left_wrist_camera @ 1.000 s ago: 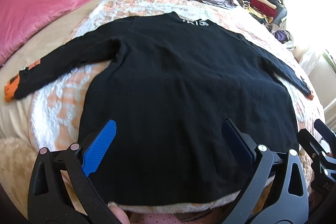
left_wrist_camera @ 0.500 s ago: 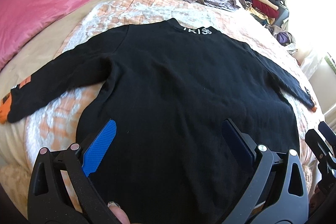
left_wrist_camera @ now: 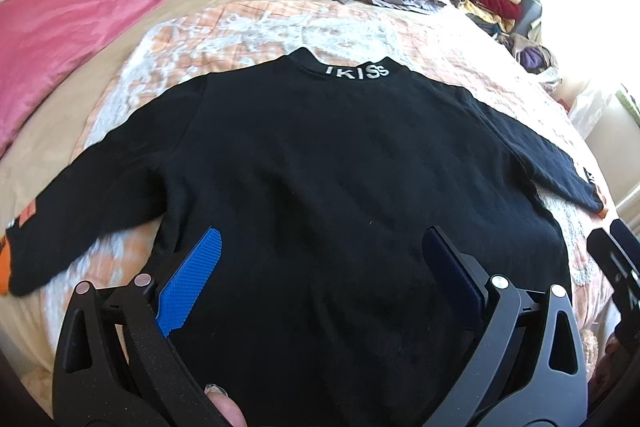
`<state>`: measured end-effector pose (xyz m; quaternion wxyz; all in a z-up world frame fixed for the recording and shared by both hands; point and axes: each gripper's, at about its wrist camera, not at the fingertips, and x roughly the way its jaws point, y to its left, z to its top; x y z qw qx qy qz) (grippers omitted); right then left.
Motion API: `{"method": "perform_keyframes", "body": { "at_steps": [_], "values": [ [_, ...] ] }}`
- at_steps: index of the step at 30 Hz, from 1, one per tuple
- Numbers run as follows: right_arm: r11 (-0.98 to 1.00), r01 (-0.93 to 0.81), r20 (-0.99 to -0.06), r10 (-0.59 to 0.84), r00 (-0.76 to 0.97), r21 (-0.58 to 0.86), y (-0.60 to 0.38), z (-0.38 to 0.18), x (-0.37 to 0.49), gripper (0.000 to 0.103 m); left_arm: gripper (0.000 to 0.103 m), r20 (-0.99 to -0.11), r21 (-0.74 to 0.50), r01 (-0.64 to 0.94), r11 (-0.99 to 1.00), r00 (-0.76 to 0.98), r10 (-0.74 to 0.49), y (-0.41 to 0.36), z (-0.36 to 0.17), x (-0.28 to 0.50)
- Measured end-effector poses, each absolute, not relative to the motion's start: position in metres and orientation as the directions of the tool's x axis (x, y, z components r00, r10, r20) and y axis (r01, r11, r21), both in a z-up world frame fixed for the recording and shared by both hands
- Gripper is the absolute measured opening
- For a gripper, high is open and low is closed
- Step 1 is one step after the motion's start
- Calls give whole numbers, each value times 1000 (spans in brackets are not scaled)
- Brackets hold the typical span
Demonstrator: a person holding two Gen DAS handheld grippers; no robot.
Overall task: Fold small clothes
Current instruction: 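Move the right tool to the orange cuff of the nearest sleeve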
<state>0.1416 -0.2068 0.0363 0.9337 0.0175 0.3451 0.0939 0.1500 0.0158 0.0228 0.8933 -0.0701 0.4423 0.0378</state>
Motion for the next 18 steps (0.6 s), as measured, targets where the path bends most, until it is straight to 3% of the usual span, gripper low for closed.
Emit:
{"method": "perform_keyframes", "body": {
  "at_steps": [18],
  "values": [
    [993, -7, -629, 80, 774, 117, -261, 38, 200, 99, 95, -805, -89, -46, 995, 592, -44, -3, 23, 210]
  ]
}}
